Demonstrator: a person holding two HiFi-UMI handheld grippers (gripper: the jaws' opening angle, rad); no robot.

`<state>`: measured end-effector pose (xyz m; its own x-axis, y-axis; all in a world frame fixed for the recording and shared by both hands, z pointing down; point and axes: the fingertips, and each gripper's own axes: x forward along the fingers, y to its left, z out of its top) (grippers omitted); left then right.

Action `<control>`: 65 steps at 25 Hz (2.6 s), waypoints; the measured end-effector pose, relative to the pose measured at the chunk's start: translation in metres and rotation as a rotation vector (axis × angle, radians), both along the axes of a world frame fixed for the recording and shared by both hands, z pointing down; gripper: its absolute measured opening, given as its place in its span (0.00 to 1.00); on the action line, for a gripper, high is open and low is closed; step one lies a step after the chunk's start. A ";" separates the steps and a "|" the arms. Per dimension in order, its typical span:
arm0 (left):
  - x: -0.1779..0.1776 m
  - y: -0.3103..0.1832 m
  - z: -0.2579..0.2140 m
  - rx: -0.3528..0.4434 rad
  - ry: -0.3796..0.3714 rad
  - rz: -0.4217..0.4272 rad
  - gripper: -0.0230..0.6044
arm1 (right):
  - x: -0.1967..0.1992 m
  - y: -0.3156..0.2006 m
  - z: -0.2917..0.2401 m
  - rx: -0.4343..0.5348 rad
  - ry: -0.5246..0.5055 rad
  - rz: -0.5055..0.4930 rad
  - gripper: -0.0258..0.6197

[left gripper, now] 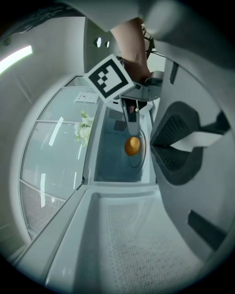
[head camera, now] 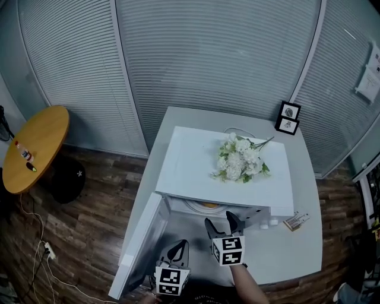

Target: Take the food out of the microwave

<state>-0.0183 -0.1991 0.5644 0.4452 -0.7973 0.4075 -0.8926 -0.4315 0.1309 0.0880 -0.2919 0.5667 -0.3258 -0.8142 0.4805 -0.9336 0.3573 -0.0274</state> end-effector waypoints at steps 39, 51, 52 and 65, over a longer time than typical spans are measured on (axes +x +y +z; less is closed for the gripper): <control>0.003 0.005 0.018 -0.048 -0.097 0.013 0.05 | -0.018 -0.081 0.056 -0.156 0.109 -0.053 0.60; 0.002 0.007 0.013 -0.030 -0.079 0.016 0.05 | -0.010 -0.081 0.043 -0.086 0.147 -0.033 0.53; 0.002 0.008 0.012 -0.029 -0.078 0.017 0.05 | -0.011 -0.081 0.040 -0.081 0.143 -0.034 0.53; -0.001 0.015 0.009 -0.013 -0.054 0.000 0.05 | -0.010 -0.060 0.022 -0.050 0.132 -0.036 0.53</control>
